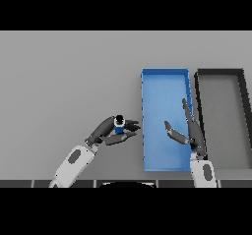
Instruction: Pick up the blue pipe and place it into the blue bin.
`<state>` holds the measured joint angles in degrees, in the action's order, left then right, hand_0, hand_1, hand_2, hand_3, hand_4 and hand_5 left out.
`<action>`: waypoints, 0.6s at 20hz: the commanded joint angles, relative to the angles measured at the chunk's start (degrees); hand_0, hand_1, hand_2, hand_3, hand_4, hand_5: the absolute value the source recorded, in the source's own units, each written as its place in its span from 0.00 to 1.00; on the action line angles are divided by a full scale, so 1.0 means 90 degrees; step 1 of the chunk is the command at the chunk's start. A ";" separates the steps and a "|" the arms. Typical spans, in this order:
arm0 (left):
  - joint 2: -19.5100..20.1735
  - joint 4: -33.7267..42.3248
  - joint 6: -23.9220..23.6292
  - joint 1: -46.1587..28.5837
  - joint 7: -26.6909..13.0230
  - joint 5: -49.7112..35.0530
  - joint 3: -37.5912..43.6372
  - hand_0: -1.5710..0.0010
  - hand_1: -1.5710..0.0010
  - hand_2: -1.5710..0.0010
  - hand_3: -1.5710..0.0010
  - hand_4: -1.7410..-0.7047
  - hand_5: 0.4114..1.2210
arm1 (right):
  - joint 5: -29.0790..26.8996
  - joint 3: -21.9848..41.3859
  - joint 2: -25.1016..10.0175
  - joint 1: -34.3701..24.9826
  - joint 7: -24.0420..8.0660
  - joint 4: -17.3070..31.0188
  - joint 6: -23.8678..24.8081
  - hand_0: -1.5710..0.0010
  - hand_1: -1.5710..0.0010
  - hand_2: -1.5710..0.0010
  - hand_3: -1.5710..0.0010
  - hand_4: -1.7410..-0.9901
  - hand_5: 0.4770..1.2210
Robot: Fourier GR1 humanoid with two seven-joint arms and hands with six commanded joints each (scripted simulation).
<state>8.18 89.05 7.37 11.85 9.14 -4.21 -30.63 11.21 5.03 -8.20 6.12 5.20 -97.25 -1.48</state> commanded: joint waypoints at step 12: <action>-0.0207 0.0315 0.0334 0.0107 -0.0590 0.0221 0.0031 0.00 0.00 0.00 0.00 0.27 1.00 | -0.0122 -0.0081 -0.0029 -0.0145 0.0312 0.0225 -0.0079 1.00 1.00 1.00 1.00 0.77 0.22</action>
<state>6.30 91.88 10.46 12.80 3.85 -2.16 -30.36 10.11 4.30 -8.46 4.82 7.97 -95.22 -2.19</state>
